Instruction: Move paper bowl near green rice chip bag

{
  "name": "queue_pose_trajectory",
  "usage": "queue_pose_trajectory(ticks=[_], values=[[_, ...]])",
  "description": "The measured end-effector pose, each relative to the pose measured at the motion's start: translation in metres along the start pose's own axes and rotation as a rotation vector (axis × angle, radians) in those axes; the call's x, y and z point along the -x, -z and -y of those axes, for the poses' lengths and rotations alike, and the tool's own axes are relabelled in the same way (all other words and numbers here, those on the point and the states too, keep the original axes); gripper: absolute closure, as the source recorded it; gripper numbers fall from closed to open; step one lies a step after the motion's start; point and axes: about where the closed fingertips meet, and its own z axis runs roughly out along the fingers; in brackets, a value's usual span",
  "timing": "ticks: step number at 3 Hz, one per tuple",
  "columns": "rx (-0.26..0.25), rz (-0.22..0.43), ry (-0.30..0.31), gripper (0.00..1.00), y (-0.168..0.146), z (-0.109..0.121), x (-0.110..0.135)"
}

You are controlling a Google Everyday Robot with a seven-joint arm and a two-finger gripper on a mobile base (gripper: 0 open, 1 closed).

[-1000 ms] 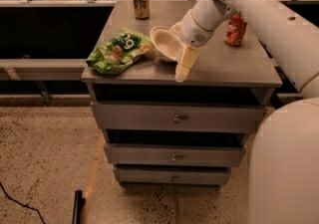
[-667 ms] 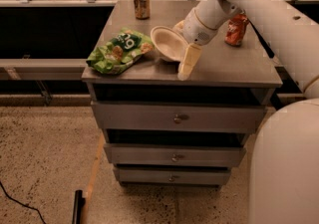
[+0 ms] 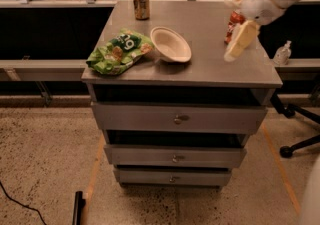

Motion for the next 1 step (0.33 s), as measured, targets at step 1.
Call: queue_pose_trajectory(ticks=[1], values=[[-0.040,0.001,-0.014,0.00,0.0227,0.0038,-0.0096]])
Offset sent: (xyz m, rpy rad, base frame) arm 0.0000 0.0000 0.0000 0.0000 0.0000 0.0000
